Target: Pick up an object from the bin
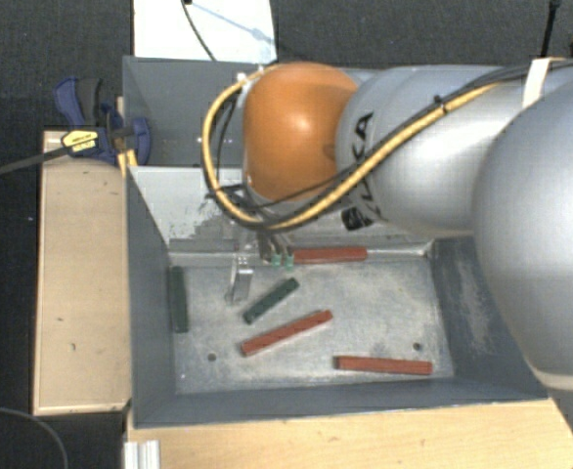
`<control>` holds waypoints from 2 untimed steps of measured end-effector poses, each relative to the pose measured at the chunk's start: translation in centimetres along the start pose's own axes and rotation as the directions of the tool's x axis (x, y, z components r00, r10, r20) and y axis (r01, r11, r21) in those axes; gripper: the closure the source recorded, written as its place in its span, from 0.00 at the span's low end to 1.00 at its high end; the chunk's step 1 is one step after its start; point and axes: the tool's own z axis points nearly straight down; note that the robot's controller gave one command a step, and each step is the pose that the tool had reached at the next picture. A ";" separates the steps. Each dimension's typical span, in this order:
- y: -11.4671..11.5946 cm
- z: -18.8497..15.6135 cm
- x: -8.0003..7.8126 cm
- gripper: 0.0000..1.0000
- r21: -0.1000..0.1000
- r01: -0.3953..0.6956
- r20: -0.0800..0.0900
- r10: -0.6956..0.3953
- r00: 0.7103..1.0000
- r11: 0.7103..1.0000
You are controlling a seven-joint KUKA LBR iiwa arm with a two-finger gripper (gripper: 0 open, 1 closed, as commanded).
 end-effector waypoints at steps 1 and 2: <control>-5.6 8.0 5.2 0.00 0.007 -0.080 -0.012 0.080 0.997 0.997; -7.5 11.4 3.8 0.00 0.002 -0.271 -0.004 0.271 0.963 0.963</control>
Offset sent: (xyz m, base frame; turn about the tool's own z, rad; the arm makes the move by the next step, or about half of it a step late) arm -0.0497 -0.0519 -0.0762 0.0632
